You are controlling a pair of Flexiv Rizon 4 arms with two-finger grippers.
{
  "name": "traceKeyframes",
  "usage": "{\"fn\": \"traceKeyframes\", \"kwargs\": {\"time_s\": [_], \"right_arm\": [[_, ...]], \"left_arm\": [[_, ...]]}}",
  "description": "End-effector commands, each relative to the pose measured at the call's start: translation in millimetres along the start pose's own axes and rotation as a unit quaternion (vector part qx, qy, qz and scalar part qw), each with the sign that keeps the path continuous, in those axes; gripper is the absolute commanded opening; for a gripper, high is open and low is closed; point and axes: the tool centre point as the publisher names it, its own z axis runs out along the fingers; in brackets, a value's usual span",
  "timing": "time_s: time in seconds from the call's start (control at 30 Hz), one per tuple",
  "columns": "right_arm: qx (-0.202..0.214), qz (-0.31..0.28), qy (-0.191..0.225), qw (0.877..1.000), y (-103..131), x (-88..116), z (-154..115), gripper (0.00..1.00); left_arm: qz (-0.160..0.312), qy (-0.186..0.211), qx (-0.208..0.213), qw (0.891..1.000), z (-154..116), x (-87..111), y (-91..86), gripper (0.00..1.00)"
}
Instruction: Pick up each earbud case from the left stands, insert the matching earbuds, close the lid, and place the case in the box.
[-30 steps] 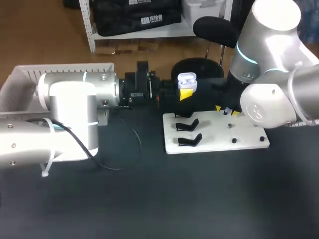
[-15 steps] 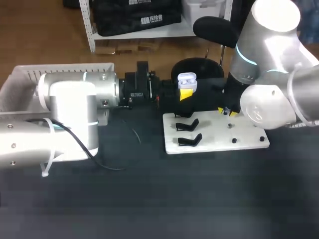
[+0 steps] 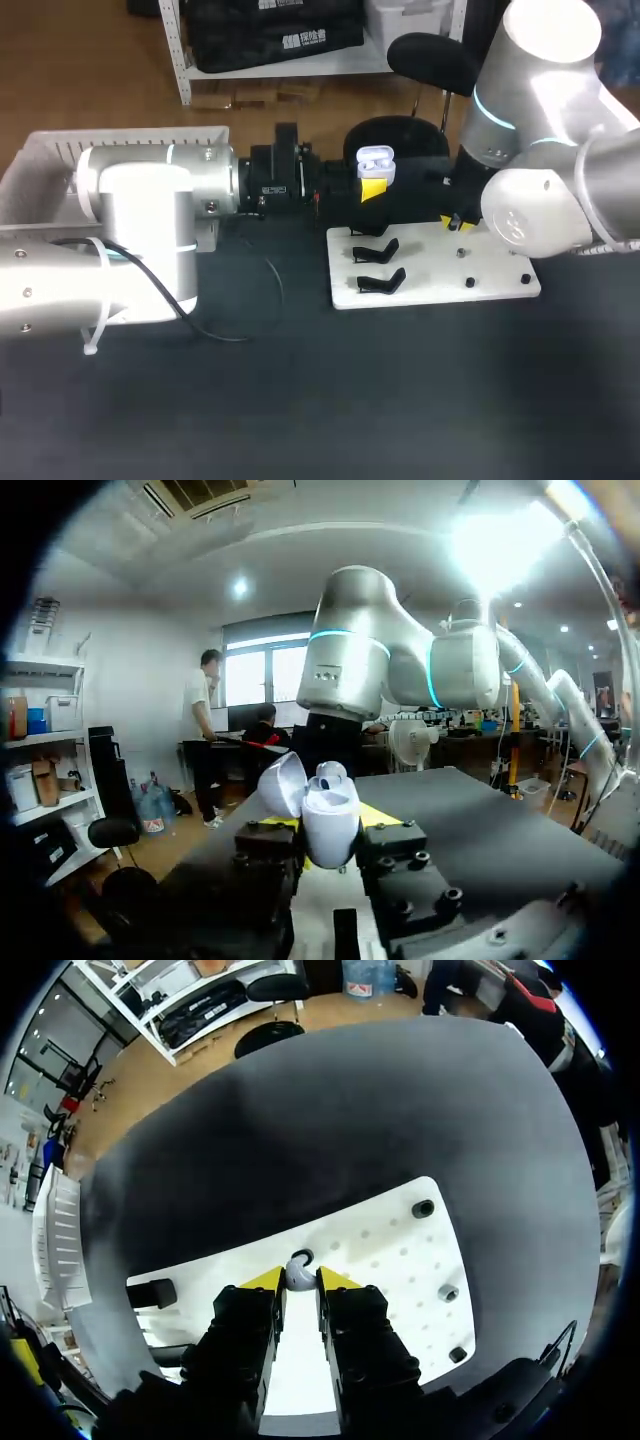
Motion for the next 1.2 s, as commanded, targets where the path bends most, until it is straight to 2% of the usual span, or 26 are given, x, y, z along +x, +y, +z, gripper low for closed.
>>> {"fn": "traceKeyframes", "kwargs": {"time_s": [0.03, 0.23, 0.3, 0.4, 0.47, 0.5, 0.73, 0.97, 1.2], "right_arm": [[-0.007, -0.006, 0.008, 1.0, -1.4, -0.5, -9.0, 0.0], [-0.009, -0.052, -0.002, 0.999, -6.3, 8.2, -43.4, 0.0], [-0.016, -0.083, 0.005, 0.996, -9.0, 13.0, -61.0, 0.0], [-0.029, -0.115, -0.008, 0.993, -11.3, 21.6, -89.9, 0.0], [-0.039, -0.14, 0.003, 0.989, -11.7, 26.8, -105.5, 0.0], [-0.034, -0.156, -0.007, 0.987, -11.1, 31.7, -116.1, 0.0], [-0.037, -0.242, -0.008, 0.97, -8.1, 59.5, -165.4, 0.0], [-0.047, -0.306, -0.001, 0.951, 1.9, 82.7, -203.7, 0.0], [-0.045, -0.338, -0.013, 0.94, 19.3, 89.3, -225.9, 0.0]], "left_arm": [[0.002, -0.002, -0.001, 1.0, 0.2, 1.2, -0.2, 0.0], [0.002, -0.002, -0.001, 1.0, 0.2, 1.2, -0.2, 0.0], [0.002, -0.002, -0.001, 1.0, 0.2, 1.2, -0.2, 0.0], [0.002, -0.002, -0.001, 1.0, 0.2, 1.2, -0.2, 0.0], [0.002, -0.002, -0.001, 1.0, 0.2, 1.2, -0.2, 0.0], [0.002, -0.002, -0.001, 1.0, 0.2, 1.2, -0.2, 0.0], [0.002, -0.002, -0.001, 1.0, 0.2, 1.2, -0.2, 0.0], [0.002, -0.002, -0.001, 1.0, 0.2, 1.2, -0.2, 0.0], [0.002, -0.002, -0.001, 1.0, 0.2, 1.2, -0.2, 0.0]]}}
